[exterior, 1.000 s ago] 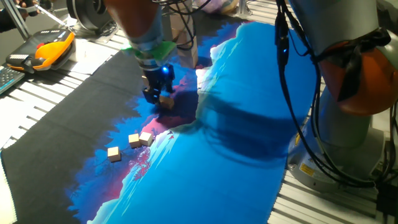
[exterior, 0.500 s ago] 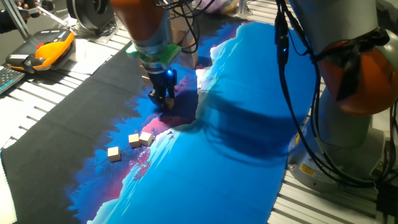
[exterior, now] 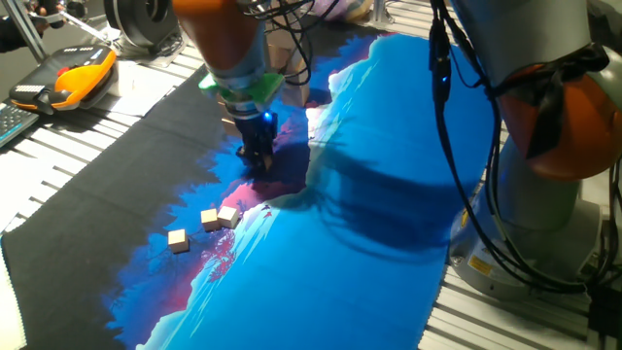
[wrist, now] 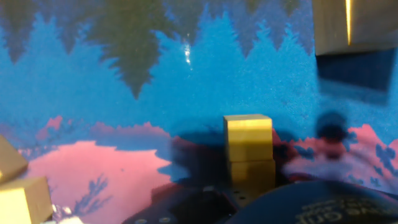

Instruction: Stack the blocks in a vertical line of five

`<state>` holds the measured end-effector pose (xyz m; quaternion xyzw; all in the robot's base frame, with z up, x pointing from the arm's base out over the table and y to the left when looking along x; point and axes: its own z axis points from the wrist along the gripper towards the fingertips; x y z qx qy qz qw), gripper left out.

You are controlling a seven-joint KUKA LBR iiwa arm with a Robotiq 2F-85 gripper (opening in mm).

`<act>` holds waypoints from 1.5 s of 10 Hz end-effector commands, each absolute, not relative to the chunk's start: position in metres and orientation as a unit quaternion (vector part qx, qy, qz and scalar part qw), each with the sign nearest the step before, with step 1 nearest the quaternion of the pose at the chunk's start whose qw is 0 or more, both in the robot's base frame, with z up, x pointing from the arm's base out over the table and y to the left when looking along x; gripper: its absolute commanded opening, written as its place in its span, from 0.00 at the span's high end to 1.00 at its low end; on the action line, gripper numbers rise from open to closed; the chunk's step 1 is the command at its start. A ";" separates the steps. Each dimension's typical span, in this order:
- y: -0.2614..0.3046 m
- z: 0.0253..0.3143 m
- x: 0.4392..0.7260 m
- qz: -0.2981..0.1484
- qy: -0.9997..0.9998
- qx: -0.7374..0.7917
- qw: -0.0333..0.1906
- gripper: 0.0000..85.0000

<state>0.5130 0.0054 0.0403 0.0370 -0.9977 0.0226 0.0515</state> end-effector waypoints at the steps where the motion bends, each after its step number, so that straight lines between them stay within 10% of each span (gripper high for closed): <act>1: 0.006 0.050 0.509 0.019 -0.997 0.038 0.063 1.00; 15: 0.014 0.075 0.475 -0.026 -0.998 0.032 0.055 1.00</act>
